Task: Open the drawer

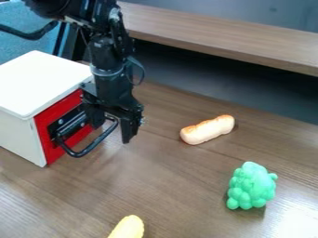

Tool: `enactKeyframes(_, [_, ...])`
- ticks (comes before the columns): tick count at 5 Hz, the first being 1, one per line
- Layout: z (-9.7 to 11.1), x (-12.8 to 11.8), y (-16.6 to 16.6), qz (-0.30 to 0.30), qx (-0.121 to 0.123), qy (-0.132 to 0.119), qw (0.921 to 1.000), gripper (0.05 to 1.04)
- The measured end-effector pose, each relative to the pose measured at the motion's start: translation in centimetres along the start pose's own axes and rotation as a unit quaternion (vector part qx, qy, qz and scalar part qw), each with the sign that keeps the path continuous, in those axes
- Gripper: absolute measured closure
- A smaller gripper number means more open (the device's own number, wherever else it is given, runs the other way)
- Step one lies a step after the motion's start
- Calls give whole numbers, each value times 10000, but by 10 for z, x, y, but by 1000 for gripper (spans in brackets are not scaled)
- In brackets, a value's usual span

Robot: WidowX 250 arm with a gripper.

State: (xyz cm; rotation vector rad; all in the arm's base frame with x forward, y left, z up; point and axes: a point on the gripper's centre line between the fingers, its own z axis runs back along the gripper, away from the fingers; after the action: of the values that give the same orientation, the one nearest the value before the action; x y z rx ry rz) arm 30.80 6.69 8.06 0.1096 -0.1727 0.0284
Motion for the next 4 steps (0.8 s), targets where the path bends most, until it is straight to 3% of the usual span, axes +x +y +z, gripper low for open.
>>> enactKeyframes(2, [-19,-6,10,-49,201,245,9995,84])
enactKeyframes(3, [-29,-10,12,-6,174,334,9993,84])
enactKeyframes(4, [-43,-15,1,-69,-161,362,9992,84])
